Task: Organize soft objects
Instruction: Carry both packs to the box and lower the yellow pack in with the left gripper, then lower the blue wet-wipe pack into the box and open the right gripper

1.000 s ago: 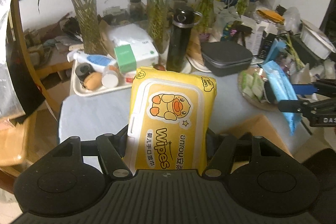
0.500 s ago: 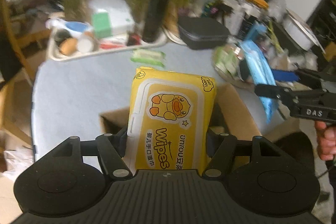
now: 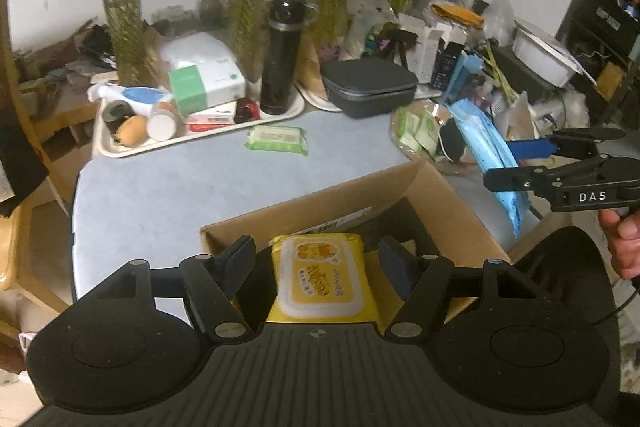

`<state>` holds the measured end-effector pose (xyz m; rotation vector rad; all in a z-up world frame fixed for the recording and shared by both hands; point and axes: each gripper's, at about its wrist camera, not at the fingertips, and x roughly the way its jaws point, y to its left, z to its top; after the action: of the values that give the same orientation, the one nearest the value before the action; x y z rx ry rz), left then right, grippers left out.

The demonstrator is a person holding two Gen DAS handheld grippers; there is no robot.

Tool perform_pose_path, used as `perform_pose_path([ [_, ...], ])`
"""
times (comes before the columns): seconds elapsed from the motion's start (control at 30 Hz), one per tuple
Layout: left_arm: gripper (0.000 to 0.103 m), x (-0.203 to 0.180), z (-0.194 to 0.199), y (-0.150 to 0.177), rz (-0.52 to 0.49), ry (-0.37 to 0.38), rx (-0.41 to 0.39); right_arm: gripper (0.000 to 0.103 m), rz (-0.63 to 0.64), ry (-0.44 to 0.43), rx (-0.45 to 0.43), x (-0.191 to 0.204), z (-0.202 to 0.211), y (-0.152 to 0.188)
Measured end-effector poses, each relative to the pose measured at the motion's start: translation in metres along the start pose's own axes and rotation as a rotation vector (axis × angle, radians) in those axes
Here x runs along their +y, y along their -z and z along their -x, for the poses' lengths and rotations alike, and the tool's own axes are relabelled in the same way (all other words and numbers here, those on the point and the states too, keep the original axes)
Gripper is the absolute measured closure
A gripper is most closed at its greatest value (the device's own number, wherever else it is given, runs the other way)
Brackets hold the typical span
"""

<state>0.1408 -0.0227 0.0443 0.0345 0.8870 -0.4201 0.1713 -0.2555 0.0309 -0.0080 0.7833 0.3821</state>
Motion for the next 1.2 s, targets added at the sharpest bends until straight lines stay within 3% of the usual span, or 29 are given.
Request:
perform_pose_path([
  [0.13, 0.035, 0.002, 0.008, 0.012, 0.0, -0.037, -0.022, 0.037, 0.01, -0.009, 0.008, 0.003, 0.001, 0.004],
  [0.53, 0.035, 0.011, 0.019, 0.038, 0.036, -0.006, -0.03, 0.036, 0.018, -0.091, 0.033, 0.018, -0.01, 0.0],
  [0.6, 0.035, 0.011, 0.02, 0.042, 0.032, -0.011, -0.029, 0.031, -0.009, -0.139, 0.075, 0.016, -0.021, 0.001],
  [0.67, 0.035, 0.014, 0.02, 0.045, 0.04, -0.008, -0.029, 0.017, -0.033, -0.131, 0.095, 0.014, -0.03, 0.004],
  [0.97, 0.035, 0.019, 0.021, 0.051, 0.054, -0.024, -0.035, 0.006, -0.043, -0.1, 0.072, 0.007, -0.027, 0.018],
  [1.2, 0.035, 0.022, 0.014, 0.051, 0.081, -0.029, -0.034, 0.004, -0.061, -0.065, 0.066, -0.001, -0.023, 0.02],
])
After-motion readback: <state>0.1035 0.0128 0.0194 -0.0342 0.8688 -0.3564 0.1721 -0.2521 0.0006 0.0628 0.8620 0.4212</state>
